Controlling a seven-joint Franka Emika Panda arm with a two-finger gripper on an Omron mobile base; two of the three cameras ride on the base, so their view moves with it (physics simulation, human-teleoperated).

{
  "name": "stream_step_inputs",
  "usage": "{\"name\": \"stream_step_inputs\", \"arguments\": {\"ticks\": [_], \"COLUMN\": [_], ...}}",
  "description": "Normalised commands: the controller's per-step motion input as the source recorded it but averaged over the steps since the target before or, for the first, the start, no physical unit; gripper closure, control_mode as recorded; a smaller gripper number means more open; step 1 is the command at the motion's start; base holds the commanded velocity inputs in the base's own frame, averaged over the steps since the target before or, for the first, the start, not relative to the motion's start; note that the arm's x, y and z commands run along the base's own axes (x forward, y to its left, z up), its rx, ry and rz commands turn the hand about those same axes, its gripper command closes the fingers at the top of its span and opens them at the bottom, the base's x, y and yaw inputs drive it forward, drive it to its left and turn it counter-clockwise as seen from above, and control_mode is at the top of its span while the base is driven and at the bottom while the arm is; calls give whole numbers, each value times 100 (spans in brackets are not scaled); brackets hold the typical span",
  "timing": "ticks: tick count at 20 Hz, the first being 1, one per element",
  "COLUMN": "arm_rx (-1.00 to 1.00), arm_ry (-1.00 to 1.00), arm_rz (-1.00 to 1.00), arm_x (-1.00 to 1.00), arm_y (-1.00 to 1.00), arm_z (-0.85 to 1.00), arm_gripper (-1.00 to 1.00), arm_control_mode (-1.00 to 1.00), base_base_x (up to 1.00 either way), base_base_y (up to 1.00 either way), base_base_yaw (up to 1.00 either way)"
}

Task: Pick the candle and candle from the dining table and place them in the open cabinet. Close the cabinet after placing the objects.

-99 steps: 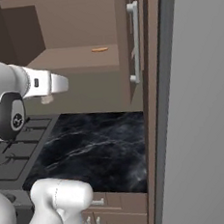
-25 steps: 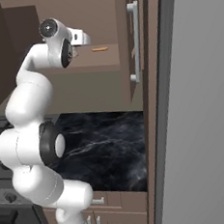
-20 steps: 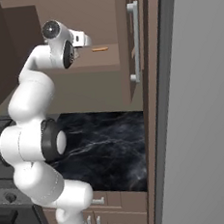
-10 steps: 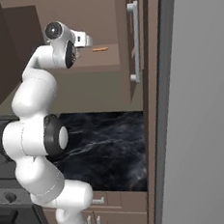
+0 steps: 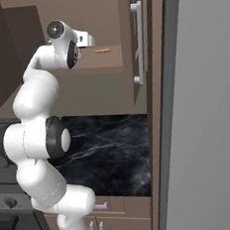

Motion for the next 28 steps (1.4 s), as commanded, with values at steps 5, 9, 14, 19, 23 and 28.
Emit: {"name": "stream_step_inputs", "arguments": {"ticks": [5, 9, 14, 19, 23, 28], "arm_rx": [0, 0, 0, 0, 0, 0], "arm_ry": [0, 0, 0, 0, 0, 0], "arm_rz": [0, 0, 0, 0, 0, 0], "arm_x": [0, 0, 0, -9, -27, -38], "arm_y": [0, 0, 0, 0, 0, 0], "arm_z": [0, 0, 0, 0, 0, 0], "arm_gripper": [-100, -100, -100, -100, -100, -100], "arm_control_mode": [-100, -100, -100, -100, -100, -100], "base_base_x": [0, 0, 0, 0, 0, 0], "base_base_y": [0, 0, 0, 0, 0, 0], "base_base_yaw": [0, 0, 0, 0, 0, 0]}}
